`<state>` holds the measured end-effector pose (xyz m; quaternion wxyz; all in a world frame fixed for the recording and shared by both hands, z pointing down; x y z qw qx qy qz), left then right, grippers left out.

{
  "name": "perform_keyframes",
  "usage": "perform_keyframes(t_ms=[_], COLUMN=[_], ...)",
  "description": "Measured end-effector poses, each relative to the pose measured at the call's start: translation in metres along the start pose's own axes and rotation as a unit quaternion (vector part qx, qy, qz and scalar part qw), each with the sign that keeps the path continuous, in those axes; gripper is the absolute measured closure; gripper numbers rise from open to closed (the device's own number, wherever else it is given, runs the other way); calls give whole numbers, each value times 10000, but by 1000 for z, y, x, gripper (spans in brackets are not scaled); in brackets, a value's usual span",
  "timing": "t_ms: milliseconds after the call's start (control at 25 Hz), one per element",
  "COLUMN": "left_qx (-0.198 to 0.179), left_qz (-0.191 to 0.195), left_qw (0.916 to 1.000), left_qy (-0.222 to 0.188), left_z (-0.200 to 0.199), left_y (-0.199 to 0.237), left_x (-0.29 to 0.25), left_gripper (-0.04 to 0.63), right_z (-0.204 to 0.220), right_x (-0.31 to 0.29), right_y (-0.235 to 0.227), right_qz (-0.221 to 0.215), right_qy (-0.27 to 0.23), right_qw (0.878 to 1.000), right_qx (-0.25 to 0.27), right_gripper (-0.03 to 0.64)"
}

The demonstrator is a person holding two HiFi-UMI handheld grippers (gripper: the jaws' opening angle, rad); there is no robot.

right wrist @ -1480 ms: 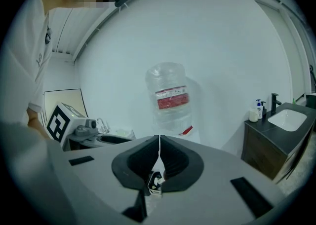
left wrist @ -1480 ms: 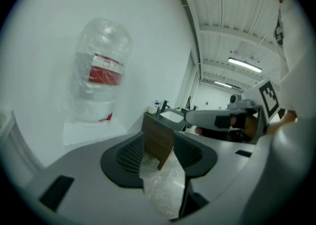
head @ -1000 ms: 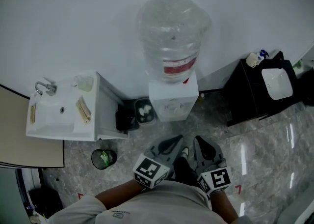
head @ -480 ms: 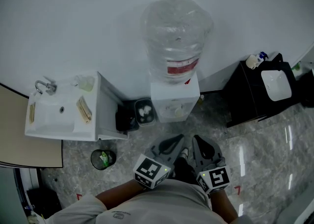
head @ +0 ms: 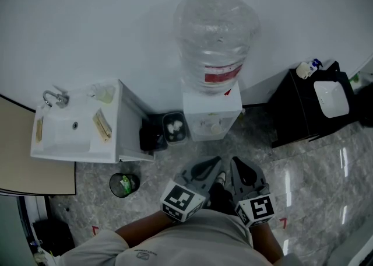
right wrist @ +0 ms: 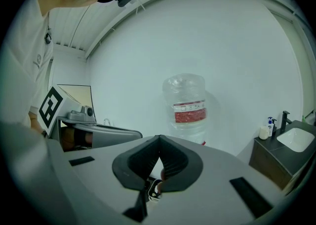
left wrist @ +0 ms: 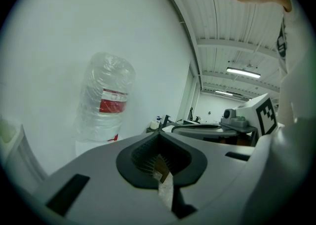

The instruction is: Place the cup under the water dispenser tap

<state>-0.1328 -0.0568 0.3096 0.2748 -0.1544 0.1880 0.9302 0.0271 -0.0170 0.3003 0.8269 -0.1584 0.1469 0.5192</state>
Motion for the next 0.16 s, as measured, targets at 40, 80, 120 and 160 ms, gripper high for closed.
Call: perform_keyframes(t_ms=[40,80,120,160], left_qx=[6,9,11,13], left_qz=[2,2,0,-1], left_qw=[10000,10000,10000,10000], left_qy=[5,9,13,17], left_z=[1,1,2,2], left_y=[1,1,2,3], left_x=[-1,-2,-3,-4], left_gripper=[591,591,591,591], right_z=[1,1,1,1], right_x=[-1,-2,-3,-5], right_y=[-1,-1,-2,-3], right_qz=[1,2,2,2], right_qy=[4,4,4,4], right_qw=[10000,10000,10000,10000], right_qx=[0,0,1,2], right_gripper=[601,601,601,601])
Point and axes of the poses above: the fingertips, and each gripper's own axes: x backward along the fingers, y to its left, z out of its underside, the point moved 10 cm from there along x, backward along the fingers, and after that the axes turned 11 degrees about y, right-handed, at the moved point
